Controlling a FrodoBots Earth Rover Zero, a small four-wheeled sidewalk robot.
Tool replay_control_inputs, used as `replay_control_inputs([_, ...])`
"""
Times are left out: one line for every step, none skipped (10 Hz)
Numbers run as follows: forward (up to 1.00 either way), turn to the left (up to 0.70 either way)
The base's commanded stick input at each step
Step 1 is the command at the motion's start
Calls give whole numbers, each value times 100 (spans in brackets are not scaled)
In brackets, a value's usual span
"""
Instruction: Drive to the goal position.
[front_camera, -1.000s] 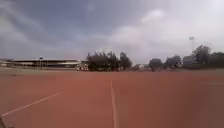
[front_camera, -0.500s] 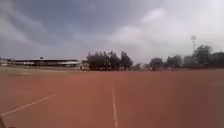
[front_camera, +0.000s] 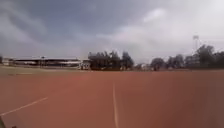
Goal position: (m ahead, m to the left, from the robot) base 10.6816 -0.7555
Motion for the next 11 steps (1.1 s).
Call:
replay_control_inputs([70, 0])
replay_control_inputs([70, 0])
replay_control_inputs([70, 0])
replay_control_inputs([70, 0])
replay_control_inputs([70, 0])
replay_control_inputs([70, 0])
replay_control_inputs([70, 0])
replay_control_inputs([70, 0])
replay_control_inputs([70, 0])
replay_control_inputs([70, 0])
replay_control_inputs([70, 0])
